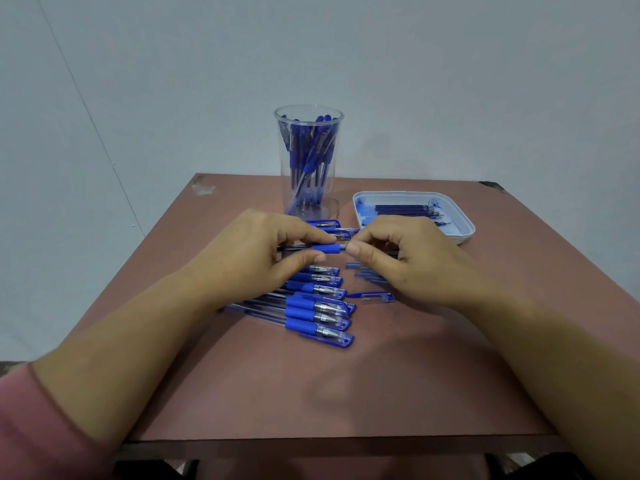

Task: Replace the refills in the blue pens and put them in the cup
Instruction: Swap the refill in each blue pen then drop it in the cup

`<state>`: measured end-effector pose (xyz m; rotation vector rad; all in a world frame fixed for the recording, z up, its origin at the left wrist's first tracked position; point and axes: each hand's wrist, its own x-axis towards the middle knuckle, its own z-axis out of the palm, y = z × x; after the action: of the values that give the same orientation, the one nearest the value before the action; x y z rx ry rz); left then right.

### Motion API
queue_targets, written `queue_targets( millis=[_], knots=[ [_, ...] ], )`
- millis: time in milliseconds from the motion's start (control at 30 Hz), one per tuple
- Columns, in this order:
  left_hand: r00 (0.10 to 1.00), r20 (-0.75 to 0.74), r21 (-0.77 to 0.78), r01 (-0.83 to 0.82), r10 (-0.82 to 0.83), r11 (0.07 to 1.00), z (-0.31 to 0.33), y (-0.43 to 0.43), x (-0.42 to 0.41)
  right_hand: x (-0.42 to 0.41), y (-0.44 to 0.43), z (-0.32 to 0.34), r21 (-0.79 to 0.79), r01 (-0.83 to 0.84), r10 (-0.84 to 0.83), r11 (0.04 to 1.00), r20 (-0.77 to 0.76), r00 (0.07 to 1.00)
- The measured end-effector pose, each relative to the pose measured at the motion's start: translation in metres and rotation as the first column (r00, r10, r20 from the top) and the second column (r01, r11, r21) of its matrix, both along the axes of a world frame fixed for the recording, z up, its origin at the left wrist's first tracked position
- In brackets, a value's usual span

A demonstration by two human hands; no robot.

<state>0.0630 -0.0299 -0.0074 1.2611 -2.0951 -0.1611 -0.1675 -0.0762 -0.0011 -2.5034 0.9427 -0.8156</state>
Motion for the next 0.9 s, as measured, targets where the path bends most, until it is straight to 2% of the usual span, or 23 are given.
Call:
queue_targets(
  millis=[233,367,533,667,833,900],
  knots=[
    [1.0,-0.006,0.012,0.0,0.0,1.0,-0.0002,0.0004,-0.0002,-0.0002,0.0028,0.0002,0.086,0.002,-0.007,0.996,0.068,0.998],
    [1.0,0.003,0.017,0.004,-0.004,1.0,0.0009,0.0013,-0.0008,0.0012,-0.0003,-0.0008,0.03,0.007,-0.007,1.0,-0.002,1.0],
    [1.0,0.013,0.011,-0.015,0.015,1.0,0.0013,0.0006,-0.0003,0.0003,0.0015,0.0002,0.067,0.001,-0.005,0.998,0.058,0.998],
    [1.0,0.016,0.018,-0.002,0.002,1.0,0.0026,0.0019,-0.0009,0.0012,0.0,-0.0003,0.03,0.019,-0.019,0.999,-0.016,1.0],
    [1.0,0.017,0.007,-0.005,0.005,1.0,0.0016,0.001,-0.0001,0.0008,0.0031,0.002,0.095,0.031,-0.035,0.995,0.04,0.999],
    [1.0,0.015,0.011,0.003,-0.003,1.0,0.002,0.0013,-0.0009,0.0017,0.003,0.0022,0.089,0.025,-0.027,0.996,0.019,0.999]
  ],
)
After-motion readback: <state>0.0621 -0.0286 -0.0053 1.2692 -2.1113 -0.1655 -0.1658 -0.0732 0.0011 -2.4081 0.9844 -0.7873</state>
